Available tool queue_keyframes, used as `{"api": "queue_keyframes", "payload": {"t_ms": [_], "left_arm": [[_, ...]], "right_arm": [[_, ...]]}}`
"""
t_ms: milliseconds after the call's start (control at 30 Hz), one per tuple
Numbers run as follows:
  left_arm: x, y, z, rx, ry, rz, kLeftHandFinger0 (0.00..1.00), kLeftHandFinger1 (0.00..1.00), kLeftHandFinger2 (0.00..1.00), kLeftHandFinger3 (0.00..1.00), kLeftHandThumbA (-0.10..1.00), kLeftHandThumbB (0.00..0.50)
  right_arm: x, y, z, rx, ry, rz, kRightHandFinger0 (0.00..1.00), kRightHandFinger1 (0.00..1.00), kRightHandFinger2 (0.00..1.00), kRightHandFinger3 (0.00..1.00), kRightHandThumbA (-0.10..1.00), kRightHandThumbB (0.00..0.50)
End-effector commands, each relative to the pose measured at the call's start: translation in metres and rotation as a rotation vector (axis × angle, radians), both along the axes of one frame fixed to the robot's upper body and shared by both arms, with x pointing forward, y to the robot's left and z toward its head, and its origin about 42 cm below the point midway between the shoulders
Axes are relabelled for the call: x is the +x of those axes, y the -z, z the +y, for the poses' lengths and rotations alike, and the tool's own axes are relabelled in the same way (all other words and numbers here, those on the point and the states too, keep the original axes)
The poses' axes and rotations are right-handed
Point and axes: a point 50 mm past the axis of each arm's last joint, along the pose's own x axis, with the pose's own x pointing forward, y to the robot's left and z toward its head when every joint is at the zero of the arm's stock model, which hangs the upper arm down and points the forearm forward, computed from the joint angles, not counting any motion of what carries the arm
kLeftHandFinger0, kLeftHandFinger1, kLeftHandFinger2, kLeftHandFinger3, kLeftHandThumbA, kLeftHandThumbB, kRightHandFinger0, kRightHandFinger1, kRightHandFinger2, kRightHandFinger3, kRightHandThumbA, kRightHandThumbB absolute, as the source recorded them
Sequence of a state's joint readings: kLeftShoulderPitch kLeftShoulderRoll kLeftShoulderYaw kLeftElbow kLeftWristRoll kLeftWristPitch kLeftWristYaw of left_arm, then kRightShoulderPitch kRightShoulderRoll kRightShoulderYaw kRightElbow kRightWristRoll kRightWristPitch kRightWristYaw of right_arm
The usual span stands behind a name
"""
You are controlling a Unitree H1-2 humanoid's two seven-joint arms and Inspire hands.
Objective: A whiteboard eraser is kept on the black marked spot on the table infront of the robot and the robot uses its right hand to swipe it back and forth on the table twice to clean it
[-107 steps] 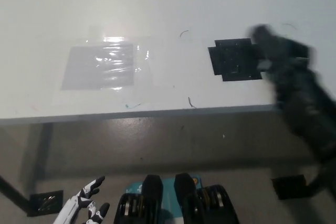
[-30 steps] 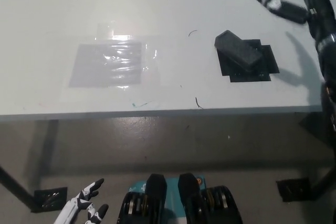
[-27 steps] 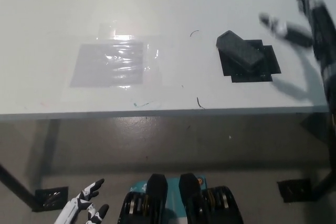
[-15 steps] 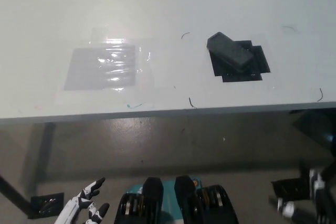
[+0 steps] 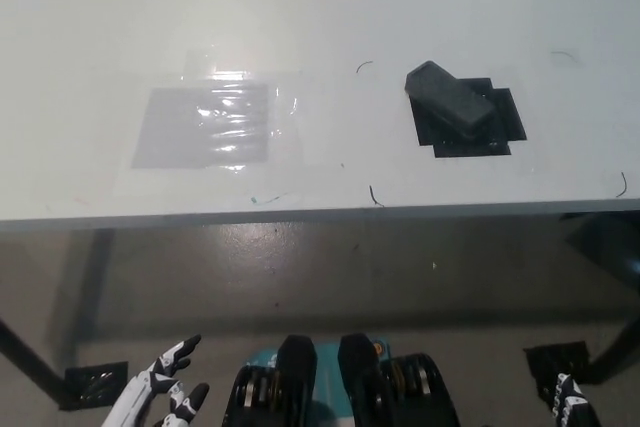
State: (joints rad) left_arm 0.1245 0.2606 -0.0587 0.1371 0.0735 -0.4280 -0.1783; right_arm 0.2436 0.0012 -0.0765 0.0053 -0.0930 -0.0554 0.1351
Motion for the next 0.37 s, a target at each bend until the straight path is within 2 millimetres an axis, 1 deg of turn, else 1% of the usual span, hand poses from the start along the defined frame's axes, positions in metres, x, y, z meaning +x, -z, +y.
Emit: {"api": "queue_keyframes", "payload": {"t_ms": [0,33,67,100,133,167,333], "left_arm": [[0.0044,-0.0072,0.0018,-0.024,0.031,-0.042,1.00,1.00,1.00,1.00,0.71,0.403],[0.0039,-0.0074,0.0026,-0.023,0.027,-0.036,1.00,1.00,1.00,1.00,0.72,0.405],[0.0040,-0.0070,0.0038,-0.014,0.020,-0.035,1.00,1.00,1.00,1.00,0.74,0.402],[0.0042,-0.0068,0.0041,-0.012,0.018,-0.034,1.00,1.00,1.00,1.00,0.75,0.403],[0.0046,-0.0064,0.0045,-0.013,0.017,-0.030,1.00,1.00,1.00,1.00,0.76,0.401],[0.0063,-0.0070,0.0047,-0.015,0.014,-0.032,1.00,1.00,1.00,1.00,0.76,0.400],[0.0102,-0.0084,0.0051,-0.012,0.013,-0.037,1.00,1.00,1.00,1.00,0.76,0.402]], "right_arm": [[0.0125,-0.0051,0.0060,0.084,-0.077,-0.345,1.00,1.00,1.00,1.00,1.00,0.224],[0.0134,-0.0051,0.0062,0.081,-0.080,-0.343,1.00,1.00,1.00,1.00,1.00,0.230],[0.0134,-0.0050,0.0066,0.077,-0.083,-0.338,1.00,1.00,1.00,1.00,1.00,0.225],[0.0131,-0.0049,0.0068,0.077,-0.085,-0.337,1.00,1.00,1.00,1.00,1.00,0.243],[0.0120,-0.0047,0.0073,0.078,-0.088,-0.337,1.00,1.00,1.00,1.00,1.00,0.245],[0.0127,-0.0051,0.0077,0.072,-0.092,-0.339,1.00,1.00,1.00,1.00,1.00,0.233],[0.0142,-0.0050,0.0076,0.061,-0.106,-0.341,1.00,1.00,1.00,1.00,1.00,0.226]]}}
